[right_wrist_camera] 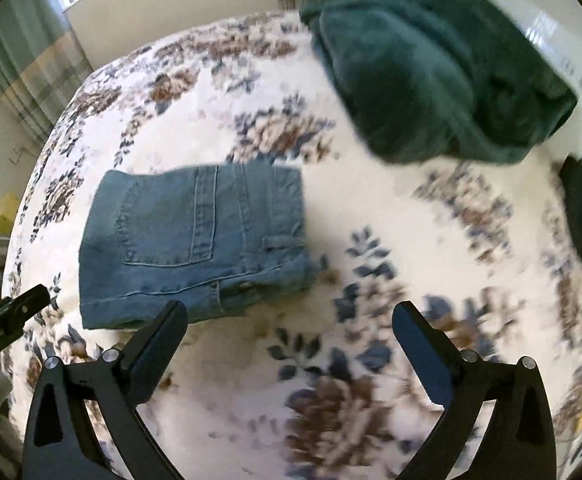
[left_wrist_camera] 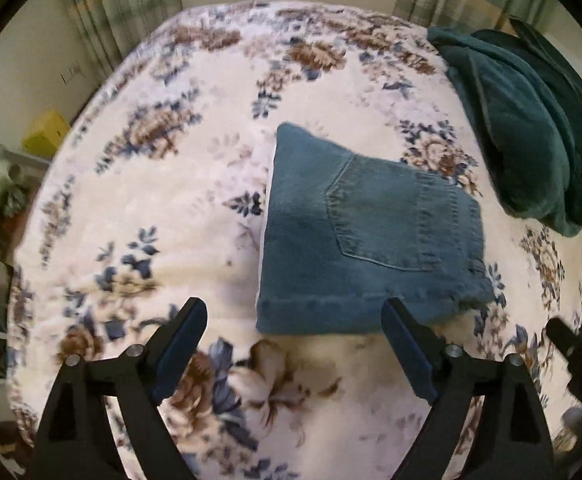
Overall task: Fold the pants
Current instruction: 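Open both grippers and raise them away from the folded jeans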
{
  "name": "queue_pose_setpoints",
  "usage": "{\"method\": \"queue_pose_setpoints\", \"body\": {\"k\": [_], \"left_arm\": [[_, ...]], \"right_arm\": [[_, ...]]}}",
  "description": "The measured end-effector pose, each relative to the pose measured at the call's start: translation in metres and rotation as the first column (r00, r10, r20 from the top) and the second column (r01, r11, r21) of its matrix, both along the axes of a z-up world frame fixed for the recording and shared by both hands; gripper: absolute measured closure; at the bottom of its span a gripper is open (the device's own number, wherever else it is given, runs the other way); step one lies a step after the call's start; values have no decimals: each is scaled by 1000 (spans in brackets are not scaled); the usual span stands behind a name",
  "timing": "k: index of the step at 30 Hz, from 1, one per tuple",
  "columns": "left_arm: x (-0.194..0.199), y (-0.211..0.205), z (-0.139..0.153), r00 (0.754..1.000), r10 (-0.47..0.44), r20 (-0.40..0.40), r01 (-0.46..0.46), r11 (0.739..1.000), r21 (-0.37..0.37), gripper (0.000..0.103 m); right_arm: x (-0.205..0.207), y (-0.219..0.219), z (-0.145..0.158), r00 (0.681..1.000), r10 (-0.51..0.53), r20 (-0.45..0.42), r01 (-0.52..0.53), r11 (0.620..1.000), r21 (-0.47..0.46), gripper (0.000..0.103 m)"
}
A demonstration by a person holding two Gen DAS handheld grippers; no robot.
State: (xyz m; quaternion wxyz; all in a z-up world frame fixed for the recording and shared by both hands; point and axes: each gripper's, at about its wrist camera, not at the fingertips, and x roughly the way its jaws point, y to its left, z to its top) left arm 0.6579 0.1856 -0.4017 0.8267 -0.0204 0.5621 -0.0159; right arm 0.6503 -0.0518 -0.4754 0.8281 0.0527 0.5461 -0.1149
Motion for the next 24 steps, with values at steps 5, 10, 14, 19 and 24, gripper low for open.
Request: {"method": "queue_pose_setpoints", "body": {"k": [5,10,14,19,24], "left_arm": [[-48,-16,65,996,-16,88,14,1000,27,14],[-103,-29,127,989,-7,148,1,999,44,14],[-150,-33,179,976,19,215,-30,998,50,14],[-215,-39,241,958,40,286,-56,997,48,14],[-273,-44,285,937,64,345,-81,996,36,14]], "right_arm": [[-36,-2,78,997,28,66,-27,1000,-12,0],[-81,-9,157,987,62,149,-60,998,-16,0],[-131,-12,223,972,114,205,-112,993,-23,0],[-194,-11,296,948,177,266,-172,984,-42,0],[-252,-15,349,927,219,303,-214,976,-51,0]]}}
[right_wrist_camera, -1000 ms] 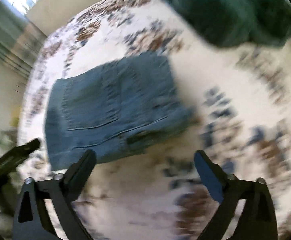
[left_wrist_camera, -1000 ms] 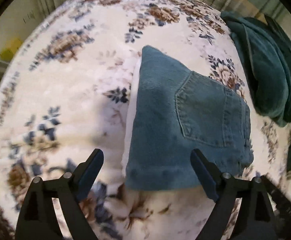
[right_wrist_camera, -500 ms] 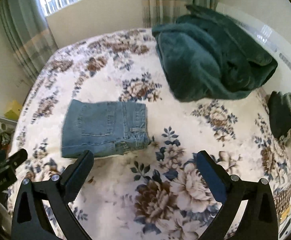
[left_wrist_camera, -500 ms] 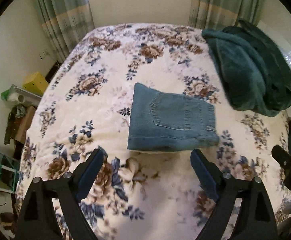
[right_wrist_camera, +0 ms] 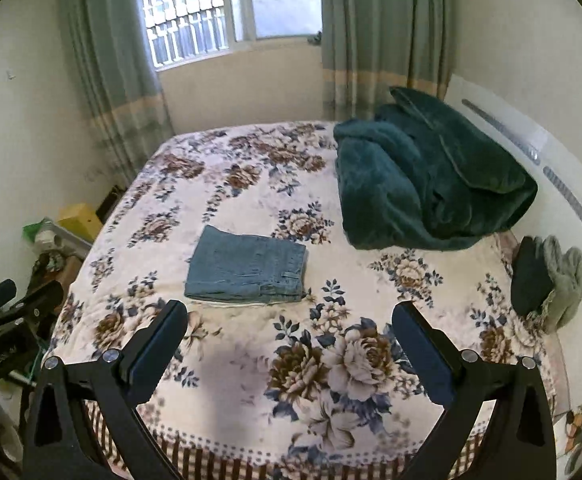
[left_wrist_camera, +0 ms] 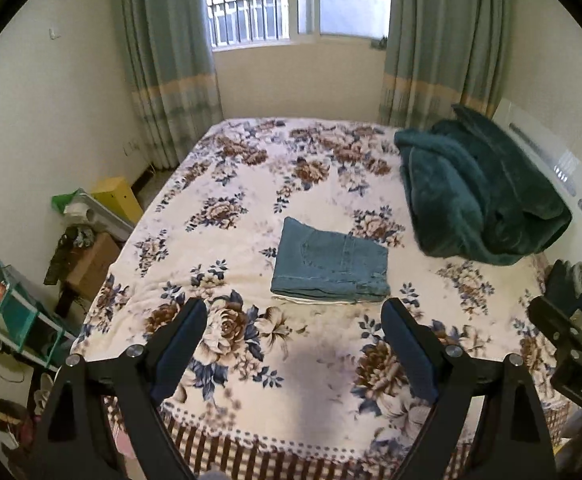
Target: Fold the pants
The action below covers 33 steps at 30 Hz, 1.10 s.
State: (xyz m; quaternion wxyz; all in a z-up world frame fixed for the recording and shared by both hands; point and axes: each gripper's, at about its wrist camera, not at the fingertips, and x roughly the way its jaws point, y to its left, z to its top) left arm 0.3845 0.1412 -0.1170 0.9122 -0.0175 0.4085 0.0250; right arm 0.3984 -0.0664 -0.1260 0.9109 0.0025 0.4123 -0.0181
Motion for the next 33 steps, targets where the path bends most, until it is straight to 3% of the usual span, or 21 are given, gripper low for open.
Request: {"method": "queue_pose_setpoints", "body": {"k": [5,15,28,30,33], "left_arm": [[-47,-2,33,999,28,40,-28,1000,-4,14],[-101,2,64,996,44,82,-44,999,0,14],[-129,10,72,995,12,95,-13,1000,12,14],[-131,9,71,996,12,92,-14,1000,12,2],[-134,11,74,995,11,100,-12,1000,12,0]], "right_arm": [[-56,-2,46,999,29,41,-28,999,-27,0],[-137,2,115,994,33,103,-30,999,-31,0],[-174,21,135,993,48,109,-42,998,-51,0],[-175,21,133,993,47,108,-42,998,-44,0],[-176,22,135,994,50,102,-48,998,-28,0]]}}
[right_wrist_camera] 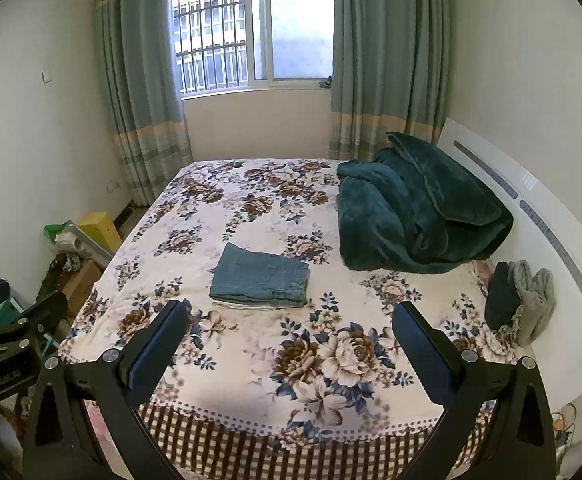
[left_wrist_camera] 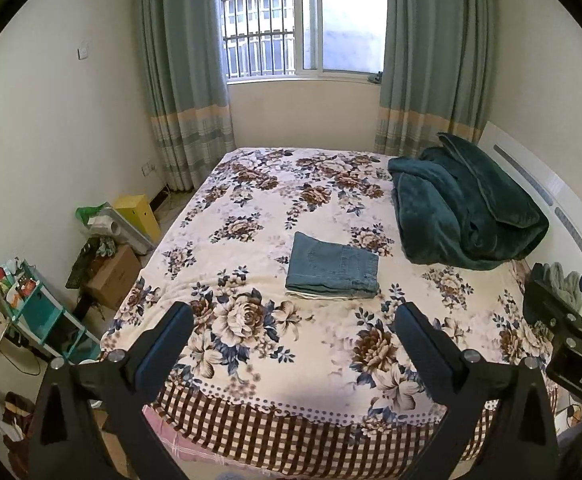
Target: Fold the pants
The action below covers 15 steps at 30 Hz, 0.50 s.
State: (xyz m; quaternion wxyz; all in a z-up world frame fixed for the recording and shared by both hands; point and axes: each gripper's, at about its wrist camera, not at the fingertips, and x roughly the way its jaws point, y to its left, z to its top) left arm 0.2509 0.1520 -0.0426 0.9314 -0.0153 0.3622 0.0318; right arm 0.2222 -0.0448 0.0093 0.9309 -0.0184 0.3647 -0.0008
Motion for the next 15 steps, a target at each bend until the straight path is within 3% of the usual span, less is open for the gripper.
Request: {"method": "queue_pose_setpoints", "body": {"k": [15], "left_arm": [[-7,10,11,999,12,32,-13,1000,3,0]], "right_arm": [[0,0,9,1000,13,-1,-13,1000,14,0]]}}
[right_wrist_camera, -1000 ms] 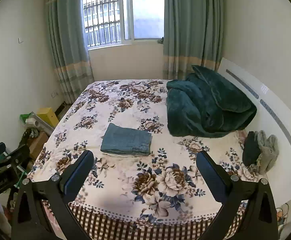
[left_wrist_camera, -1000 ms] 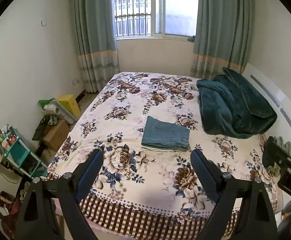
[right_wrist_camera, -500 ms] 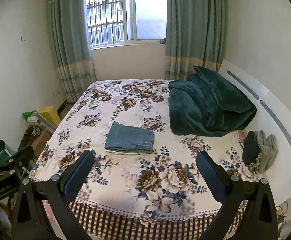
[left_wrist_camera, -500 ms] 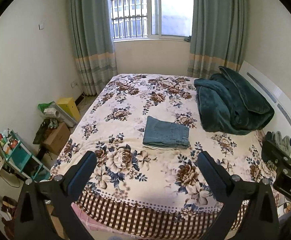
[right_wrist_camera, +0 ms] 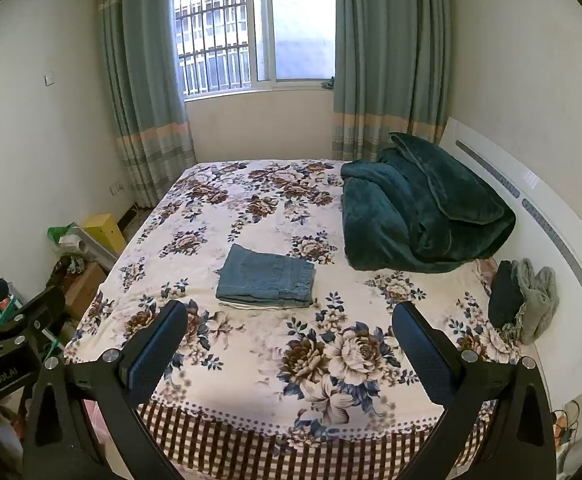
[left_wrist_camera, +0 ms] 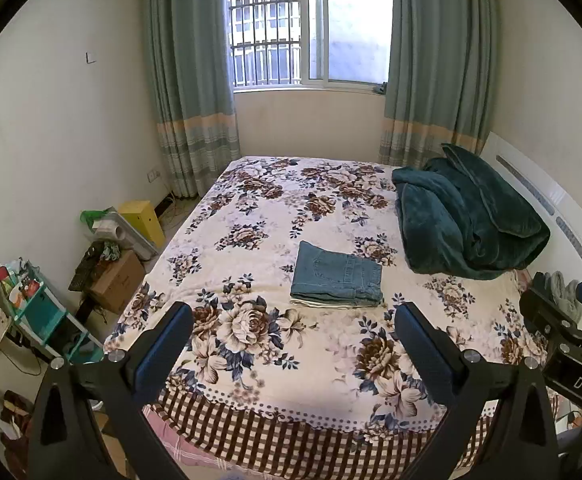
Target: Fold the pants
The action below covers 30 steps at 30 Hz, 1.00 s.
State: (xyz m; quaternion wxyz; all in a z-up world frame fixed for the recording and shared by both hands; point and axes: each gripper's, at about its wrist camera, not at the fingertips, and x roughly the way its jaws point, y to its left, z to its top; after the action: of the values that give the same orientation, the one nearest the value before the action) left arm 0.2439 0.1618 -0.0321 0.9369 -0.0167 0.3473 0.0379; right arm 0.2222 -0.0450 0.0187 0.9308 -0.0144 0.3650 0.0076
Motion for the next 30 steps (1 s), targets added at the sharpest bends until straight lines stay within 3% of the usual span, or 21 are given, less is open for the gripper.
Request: {"method": "queue_pose_setpoints", "body": {"k": [30], "left_arm": [[-2,-3,6,1000,-1,7,1,1000,1,0]], "right_arm": [[0,2,-1,1000,7,-4,-7,1000,0,0]]}}
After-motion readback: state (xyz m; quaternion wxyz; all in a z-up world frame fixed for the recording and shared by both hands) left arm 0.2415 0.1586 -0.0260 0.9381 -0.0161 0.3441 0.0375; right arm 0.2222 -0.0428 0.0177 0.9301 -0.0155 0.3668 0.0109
